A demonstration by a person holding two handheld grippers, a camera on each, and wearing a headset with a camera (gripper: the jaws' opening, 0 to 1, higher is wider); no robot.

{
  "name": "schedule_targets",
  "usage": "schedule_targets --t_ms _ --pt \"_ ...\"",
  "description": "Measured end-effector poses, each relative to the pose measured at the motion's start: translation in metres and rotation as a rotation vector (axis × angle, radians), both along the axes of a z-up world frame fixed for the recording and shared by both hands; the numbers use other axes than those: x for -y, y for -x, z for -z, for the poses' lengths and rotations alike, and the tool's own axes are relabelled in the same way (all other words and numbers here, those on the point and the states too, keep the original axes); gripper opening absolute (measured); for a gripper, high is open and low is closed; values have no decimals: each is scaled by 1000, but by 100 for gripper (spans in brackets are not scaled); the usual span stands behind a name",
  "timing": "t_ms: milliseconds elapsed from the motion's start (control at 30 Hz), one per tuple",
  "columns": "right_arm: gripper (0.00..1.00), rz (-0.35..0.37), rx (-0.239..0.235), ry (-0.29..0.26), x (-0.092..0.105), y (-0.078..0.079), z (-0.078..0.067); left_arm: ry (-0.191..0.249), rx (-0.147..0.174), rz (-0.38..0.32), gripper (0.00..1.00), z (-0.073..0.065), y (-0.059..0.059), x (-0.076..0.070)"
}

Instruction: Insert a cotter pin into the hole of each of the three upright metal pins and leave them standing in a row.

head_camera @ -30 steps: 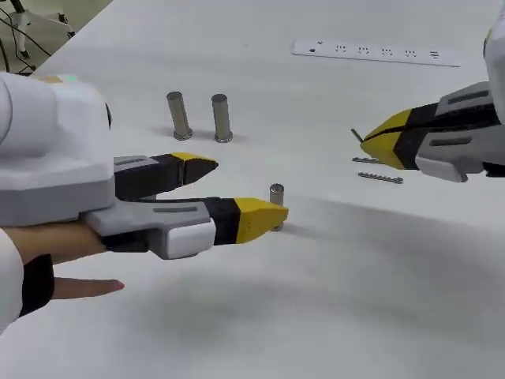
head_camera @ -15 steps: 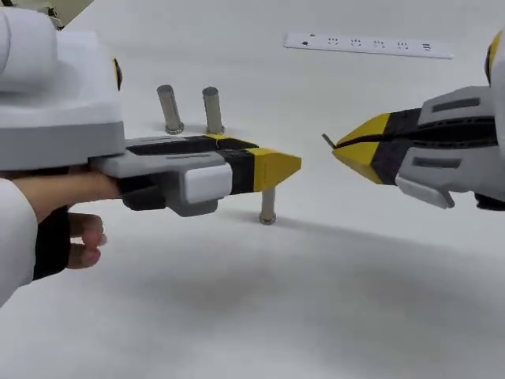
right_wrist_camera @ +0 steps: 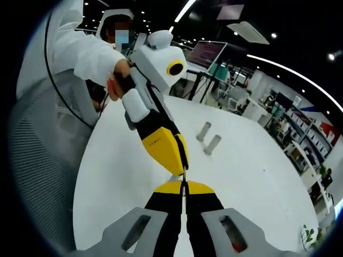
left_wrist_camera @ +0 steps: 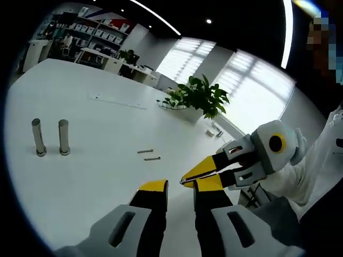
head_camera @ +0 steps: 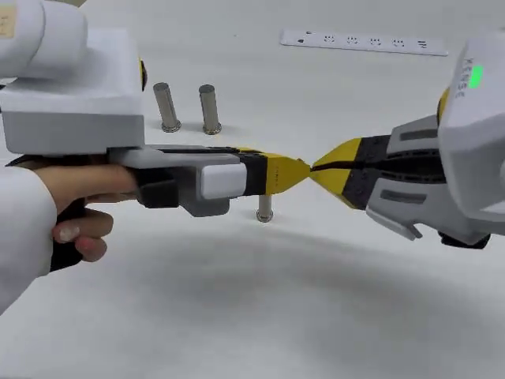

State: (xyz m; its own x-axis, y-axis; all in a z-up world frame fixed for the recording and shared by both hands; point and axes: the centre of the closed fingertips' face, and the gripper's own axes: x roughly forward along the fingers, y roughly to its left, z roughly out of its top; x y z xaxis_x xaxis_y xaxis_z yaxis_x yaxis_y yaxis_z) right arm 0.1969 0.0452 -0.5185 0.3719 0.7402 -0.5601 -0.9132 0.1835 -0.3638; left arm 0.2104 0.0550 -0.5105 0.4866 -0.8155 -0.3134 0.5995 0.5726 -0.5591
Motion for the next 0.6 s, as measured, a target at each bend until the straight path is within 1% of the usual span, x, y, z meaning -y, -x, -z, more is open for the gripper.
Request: schedule_targets --t_ms 33,67,133,200,300,333,433,600 --pt "0 5 -1 -2 -1 -1 1 0 0 0 15 0 1 2" --pt "0 6 0 3 -1 0 3 6 -11 -3 15 0 0 2" --pt "0 6 19 13 0 0 4 11 -22 -4 14 1 -1 0" --pt "0 6 18 10 0 0 3 8 -26 -1 13 2 -1 -1" --pt "0 6 16 8 0 0 3 11 -50 12 11 2 5 3" --pt "0 8 21 4 0 0 3 11 -54 12 11 3 5 3" --pt "0 1 27 5 -1 1 2 10 -62 13 8 4 5 2" --pt "0 -11 35 11 -3 3 2 15 -73 14 7 3 9 8"
